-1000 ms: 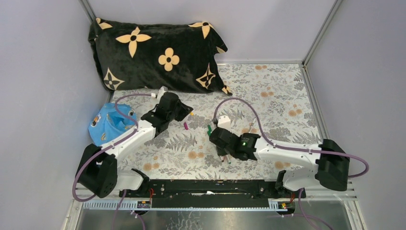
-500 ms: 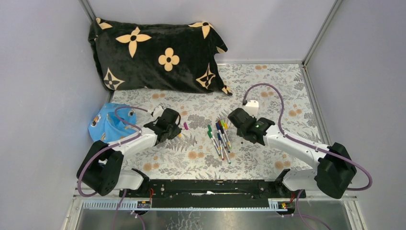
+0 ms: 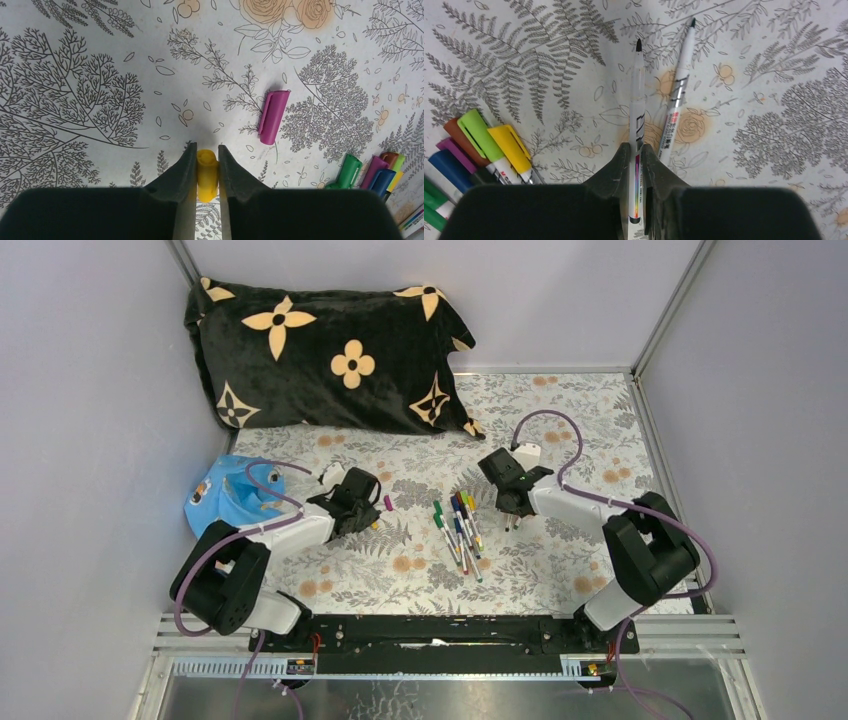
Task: Open the pen caps
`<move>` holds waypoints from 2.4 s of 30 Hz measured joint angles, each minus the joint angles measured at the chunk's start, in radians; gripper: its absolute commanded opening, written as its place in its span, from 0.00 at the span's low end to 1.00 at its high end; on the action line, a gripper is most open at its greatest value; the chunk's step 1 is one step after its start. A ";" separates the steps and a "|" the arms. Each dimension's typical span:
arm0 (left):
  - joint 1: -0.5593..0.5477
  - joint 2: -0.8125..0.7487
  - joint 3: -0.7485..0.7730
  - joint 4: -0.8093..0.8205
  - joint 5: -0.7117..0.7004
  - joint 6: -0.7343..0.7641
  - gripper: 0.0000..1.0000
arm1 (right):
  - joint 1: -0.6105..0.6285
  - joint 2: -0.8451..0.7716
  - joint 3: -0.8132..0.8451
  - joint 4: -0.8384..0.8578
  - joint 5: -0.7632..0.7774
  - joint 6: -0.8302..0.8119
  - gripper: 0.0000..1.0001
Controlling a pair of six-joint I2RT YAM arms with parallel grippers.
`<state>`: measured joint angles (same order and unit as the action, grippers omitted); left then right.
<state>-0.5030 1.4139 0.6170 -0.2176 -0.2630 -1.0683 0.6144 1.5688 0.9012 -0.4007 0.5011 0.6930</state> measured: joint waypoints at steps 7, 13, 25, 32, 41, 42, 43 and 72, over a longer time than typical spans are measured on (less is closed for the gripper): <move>0.000 0.008 0.000 0.023 -0.007 0.013 0.37 | -0.027 0.062 0.049 0.030 -0.022 -0.001 0.00; 0.000 0.014 0.000 0.050 -0.006 0.014 0.40 | -0.044 0.111 0.063 0.040 -0.024 -0.004 0.12; 0.000 -0.010 -0.008 0.041 -0.006 0.015 0.44 | -0.045 0.106 0.064 0.037 -0.020 -0.053 0.50; 0.000 -0.076 -0.027 0.026 -0.006 0.014 0.54 | -0.035 -0.005 0.080 0.025 -0.015 -0.130 0.51; 0.000 -0.180 -0.028 0.003 -0.004 0.018 0.62 | 0.090 -0.013 0.140 0.001 -0.063 -0.251 0.48; 0.000 -0.190 -0.029 0.003 0.000 0.019 0.62 | 0.106 -0.007 0.142 0.000 -0.077 -0.262 0.47; 0.000 -0.198 -0.028 0.003 0.003 0.021 0.62 | 0.117 0.001 0.142 0.000 -0.085 -0.271 0.46; -0.007 -0.246 -0.037 0.004 0.037 0.028 0.62 | 0.173 0.136 0.109 0.039 -0.260 -0.330 0.39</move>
<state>-0.5102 1.1679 0.5800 -0.2138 -0.2264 -1.0405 0.7876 1.7046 1.0100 -0.3618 0.2409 0.3630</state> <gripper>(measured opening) 0.615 0.402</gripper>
